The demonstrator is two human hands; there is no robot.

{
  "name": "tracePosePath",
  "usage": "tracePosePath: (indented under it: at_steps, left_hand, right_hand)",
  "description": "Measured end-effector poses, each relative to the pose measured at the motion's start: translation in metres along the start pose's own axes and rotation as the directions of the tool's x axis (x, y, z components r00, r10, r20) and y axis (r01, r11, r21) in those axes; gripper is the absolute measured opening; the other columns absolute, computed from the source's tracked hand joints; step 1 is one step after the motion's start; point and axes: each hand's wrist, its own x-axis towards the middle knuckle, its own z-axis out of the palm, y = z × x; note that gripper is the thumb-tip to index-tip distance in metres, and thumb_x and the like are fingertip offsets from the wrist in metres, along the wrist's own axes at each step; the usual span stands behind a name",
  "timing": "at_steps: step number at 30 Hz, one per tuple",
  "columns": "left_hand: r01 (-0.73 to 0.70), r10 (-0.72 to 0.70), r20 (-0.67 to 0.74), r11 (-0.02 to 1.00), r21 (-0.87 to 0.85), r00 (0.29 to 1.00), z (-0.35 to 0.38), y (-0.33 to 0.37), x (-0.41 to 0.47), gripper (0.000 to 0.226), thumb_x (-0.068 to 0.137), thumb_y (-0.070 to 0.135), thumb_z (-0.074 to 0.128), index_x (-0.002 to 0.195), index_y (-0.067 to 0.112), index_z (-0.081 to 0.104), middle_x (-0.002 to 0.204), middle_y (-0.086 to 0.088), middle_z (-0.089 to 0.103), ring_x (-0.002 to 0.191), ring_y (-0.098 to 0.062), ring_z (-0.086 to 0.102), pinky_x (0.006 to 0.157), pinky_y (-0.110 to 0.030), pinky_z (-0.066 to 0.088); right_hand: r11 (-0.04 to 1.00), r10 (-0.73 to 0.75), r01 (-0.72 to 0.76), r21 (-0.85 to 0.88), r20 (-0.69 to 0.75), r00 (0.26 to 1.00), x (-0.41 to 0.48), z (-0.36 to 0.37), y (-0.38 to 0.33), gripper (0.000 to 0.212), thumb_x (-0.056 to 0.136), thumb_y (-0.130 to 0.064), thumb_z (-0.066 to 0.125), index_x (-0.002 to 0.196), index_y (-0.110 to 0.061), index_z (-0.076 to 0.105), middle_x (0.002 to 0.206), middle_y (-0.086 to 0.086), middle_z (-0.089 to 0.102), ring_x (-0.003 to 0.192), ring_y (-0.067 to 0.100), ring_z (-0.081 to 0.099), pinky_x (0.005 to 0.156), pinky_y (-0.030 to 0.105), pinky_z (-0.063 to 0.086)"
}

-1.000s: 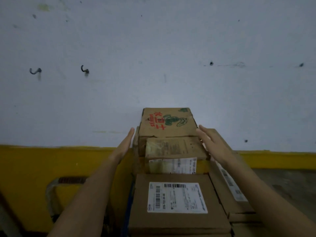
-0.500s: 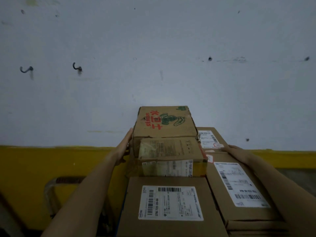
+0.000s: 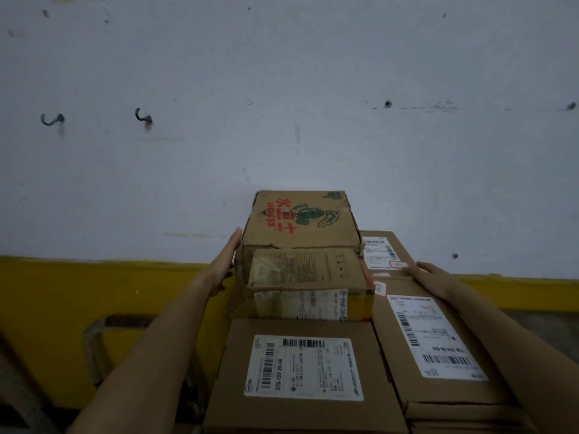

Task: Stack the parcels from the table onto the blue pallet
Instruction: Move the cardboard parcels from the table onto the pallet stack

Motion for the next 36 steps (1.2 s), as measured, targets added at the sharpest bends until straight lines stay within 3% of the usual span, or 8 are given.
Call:
tracePosePath:
  at_steps: [3, 7, 10, 13, 16, 23, 28, 36]
  left_hand:
    - [-0.155, 0.157, -0.069, 0.987, 0.034, 0.985, -0.005, 0.011, -0.008, 0.072, 0.088, 0.070, 0.018, 0.148, 0.031, 0.019, 0.158, -0.004, 0.013, 0.144, -0.025, 0.014, 0.115, -0.048, 0.010]
    - [-0.411, 0.456, -0.135, 0.871, 0.269, 0.879, -0.004, 0.038, -0.025, 0.061, 0.095, 0.054, 0.030, 0.145, 0.019, 0.031, 0.153, -0.003, 0.029, 0.141, -0.020, 0.026, 0.117, -0.039, 0.017]
    - [-0.550, 0.592, 0.063, 0.697, 0.461, 0.803, 0.011, 0.053, -0.048, 0.063, 0.090, 0.061, 0.038, 0.142, 0.026, 0.037, 0.150, -0.001, 0.036, 0.139, -0.021, 0.030, 0.115, -0.048, 0.023]
    - [-0.582, 0.522, 0.329, 0.450, 0.677, 0.787, 0.026, 0.056, -0.070, 0.081, 0.070, 0.081, 0.034, 0.142, 0.044, 0.028, 0.156, 0.006, 0.021, 0.144, -0.020, 0.015, 0.115, -0.055, 0.014]
    - [-0.521, 0.353, 0.418, 0.280, 0.806, 0.837, 0.039, 0.047, -0.077, 0.089, 0.062, 0.091, 0.031, 0.141, 0.053, 0.017, 0.159, 0.006, 0.009, 0.146, -0.023, 0.004, 0.115, -0.059, 0.005]
    - [-0.472, 0.380, 0.366, 0.237, 0.849, 0.849, 0.050, 0.034, -0.070, 0.077, 0.070, 0.083, 0.031, 0.140, 0.056, 0.013, 0.159, 0.006, 0.008, 0.146, -0.028, 0.001, 0.115, -0.056, 0.009]
    - [-0.415, 0.359, 0.359, 0.089, 0.906, 0.861, 0.052, 0.041, -0.079, 0.073, 0.078, 0.079, 0.031, 0.142, 0.053, 0.008, 0.159, 0.005, 0.006, 0.145, -0.026, 0.003, 0.114, -0.057, 0.003]
    - [-0.440, 0.480, 0.388, -0.005, 0.898, 0.787, 0.059, 0.038, -0.144, 0.074, 0.086, 0.070, 0.031, 0.148, 0.038, 0.007, 0.159, 0.005, 0.006, 0.146, -0.019, 0.006, 0.117, -0.049, 0.005]
  right_hand:
    - [0.987, -0.100, 0.079, -0.142, -0.150, 0.984, -0.013, -0.003, -0.007, 0.072, 0.087, -0.057, 0.049, 0.146, -0.021, 0.027, 0.143, 0.016, 0.044, 0.124, 0.034, 0.048, 0.100, 0.043, 0.038]
    - [0.895, -0.445, 0.426, -0.132, -0.187, 0.876, -0.044, 0.002, -0.035, 0.065, 0.089, -0.051, 0.048, 0.145, -0.024, 0.030, 0.145, 0.012, 0.042, 0.129, 0.030, 0.043, 0.104, 0.044, 0.034]
    - [0.776, -0.629, 0.630, -0.029, -0.113, 0.769, -0.072, 0.015, -0.064, 0.064, 0.088, -0.055, 0.045, 0.144, -0.027, 0.032, 0.149, 0.004, 0.036, 0.135, 0.021, 0.034, 0.109, 0.037, 0.029]
    - [0.754, -0.657, 0.656, -0.029, -0.035, 0.753, -0.088, 0.032, -0.083, 0.069, 0.084, -0.062, 0.043, 0.144, -0.030, 0.031, 0.150, 0.004, 0.031, 0.136, 0.022, 0.031, 0.111, 0.039, 0.029]
    - [0.775, -0.629, 0.629, -0.051, 0.016, 0.777, -0.093, 0.049, -0.084, 0.063, 0.085, -0.060, 0.046, 0.142, -0.037, 0.032, 0.155, 0.001, 0.015, 0.140, 0.024, 0.022, 0.111, 0.042, 0.026]
    - [0.793, -0.609, 0.606, -0.064, -0.071, 0.790, -0.089, 0.064, -0.079, 0.049, 0.089, -0.054, 0.047, 0.133, -0.033, 0.047, 0.155, -0.001, 0.013, 0.140, 0.023, 0.022, 0.113, 0.041, 0.024]
    - [0.794, -0.595, 0.581, -0.181, -0.031, 0.803, -0.090, 0.059, -0.083, 0.060, 0.086, -0.063, 0.042, 0.137, -0.032, 0.043, 0.157, 0.000, 0.011, 0.141, 0.027, 0.022, 0.113, 0.045, 0.024]
    - [0.631, -0.701, 0.649, -0.425, 0.045, 0.712, -0.151, 0.030, -0.047, 0.068, 0.084, -0.070, 0.035, 0.144, -0.039, 0.025, 0.158, -0.006, 0.007, 0.141, 0.025, 0.020, 0.108, 0.045, 0.028]
